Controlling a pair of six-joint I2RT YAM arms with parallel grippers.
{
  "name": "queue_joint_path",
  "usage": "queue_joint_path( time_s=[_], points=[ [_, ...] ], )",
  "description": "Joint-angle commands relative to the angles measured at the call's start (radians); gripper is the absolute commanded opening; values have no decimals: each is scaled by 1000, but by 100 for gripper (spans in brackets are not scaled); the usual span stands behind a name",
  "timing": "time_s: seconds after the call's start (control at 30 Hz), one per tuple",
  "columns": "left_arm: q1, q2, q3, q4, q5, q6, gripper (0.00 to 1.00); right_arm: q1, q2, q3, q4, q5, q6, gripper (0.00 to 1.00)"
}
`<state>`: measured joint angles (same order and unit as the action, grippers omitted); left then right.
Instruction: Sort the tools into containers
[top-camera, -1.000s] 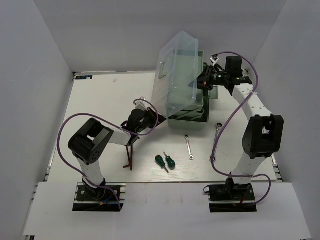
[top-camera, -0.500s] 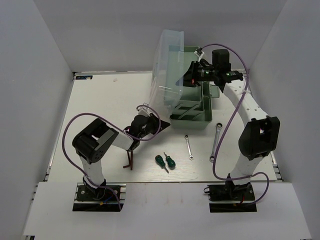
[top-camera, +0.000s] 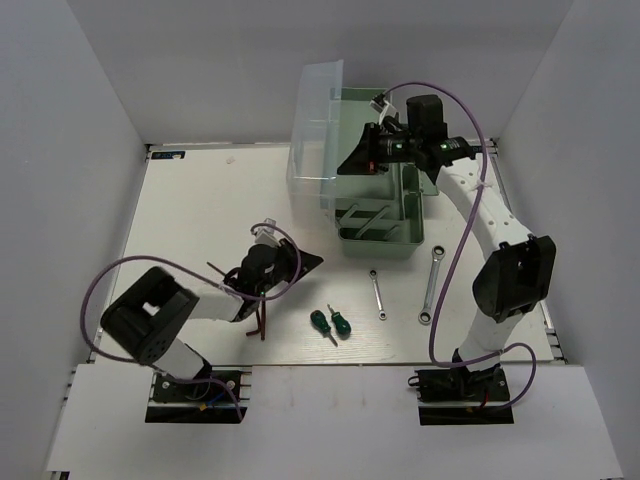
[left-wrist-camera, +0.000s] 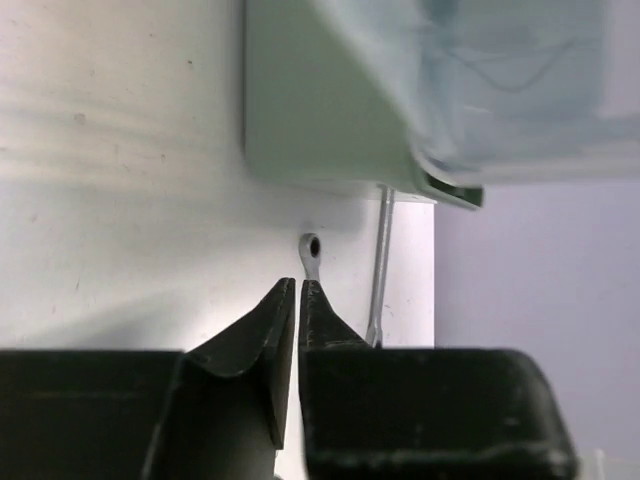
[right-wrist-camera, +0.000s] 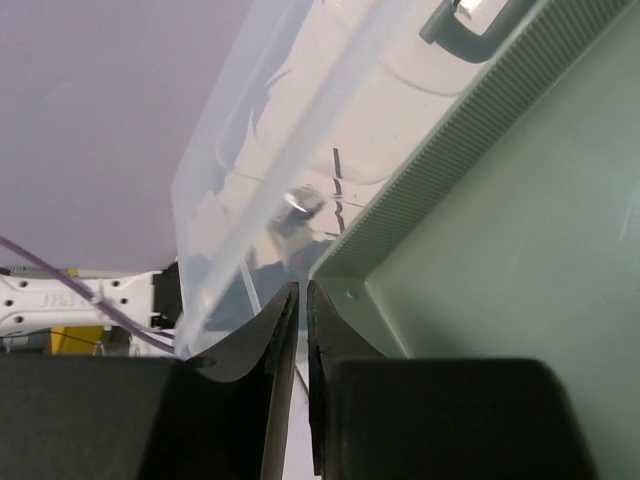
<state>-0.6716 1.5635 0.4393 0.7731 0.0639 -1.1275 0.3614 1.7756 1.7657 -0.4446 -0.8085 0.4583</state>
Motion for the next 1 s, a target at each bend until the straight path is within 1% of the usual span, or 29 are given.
queue_joint_path(
  time_s=[0.0, 0.03, 0.13, 0.17, 0.2, 0.23, 0.27, 0.3, 0.33, 0.4, 0.43, 0.5, 0.53, 0.57, 0.6, 0.63, 0.67, 0.7, 0.73, 0.77, 0.8, 0.83, 0.87, 0.9, 0.97],
  points=[
    [-6, -135, -30, -90, -50, 6, 20, 19, 10, 49, -29, 19, -46, 16],
    [-6, -160, -42, -109, -50, 6, 22, 24, 19, 55, -34, 23, -49, 16],
    [-6, -258, -42, -204, -59, 61, 27, 40, 21, 66, -60, 45, -73, 22],
    [-6, -284, -42, -234, -71, 78, 29, 43, 19, 67, -71, 52, -88, 22],
    [-6, -333, -21, -303, -84, 118, 32, 42, 16, 72, -75, 55, -101, 25],
    [-6, -356, -11, -337, -84, 135, 33, 39, 10, 75, -86, 54, -118, 26],
    [-6, -379, -11, -368, -94, 155, 35, 39, -8, 83, -94, 58, -125, 28],
    [-6, -401, 5, -433, -105, 190, 35, 33, -16, 89, -109, 66, -174, 30],
    [-6, -442, 21, -464, -105, 207, 39, 34, -42, 95, -118, 77, -191, 30],
    [-6, -476, 33, -549, -131, 236, 41, 31, -93, 90, -137, 138, -224, 32],
    [-6, -493, 48, -575, -131, 270, 42, 30, -110, 81, -140, 159, -271, 33],
    [-6, -534, 62, -650, -157, 299, 43, 25, -179, 55, -169, 327, -315, 38],
    [-6, -546, 74, -672, -157, 320, 43, 24, -209, 23, -178, 438, -338, 44],
    [-6, -562, 75, -692, -168, 330, 43, 21, -226, -6, -201, 495, -368, 46],
    [-6, -588, 100, -711, -177, 340, 43, 11, -234, -23, -222, 673, -377, 48],
    [-6, -600, 114, -763, -177, 374, 43, 5, -249, -64, -232, 736, -409, 57],
    [-6, -609, 133, -797, -190, 391, 48, 2, -252, -89, -243, 788, -449, 60],
    [-6, -609, 182, -837, -208, 411, 52, -7, -257, -139, -253, 925, -454, 60],
    [-6, -609, 212, -924, -226, 470, 56, -33, -257, -199, -262, 948, -513, 64],
    [-6, -609, 248, -969, -236, 506, 66, -42, -258, -230, -269, 963, -521, 66],
    [-6, -597, 322, -1018, -246, 540, 71, -50, -255, -312, -278, 983, -524, 66],
    [-6, -585, 364, -1119, -272, 573, 73, -74, -257, -339, -281, 983, -524, 66],
    [-6, -570, 402, -1159, -283, 631, 75, -84, -255, -362, -284, 961, -515, 66],
    [-6, -547, 465, -1195, -294, 655, 75, -93, -240, -395, -284, 948, -509, 64],
    [-6, -546, 516, -1245, -303, 717, 75, -102, -216, -420, -281, 908, -483, 62]
  ],
)
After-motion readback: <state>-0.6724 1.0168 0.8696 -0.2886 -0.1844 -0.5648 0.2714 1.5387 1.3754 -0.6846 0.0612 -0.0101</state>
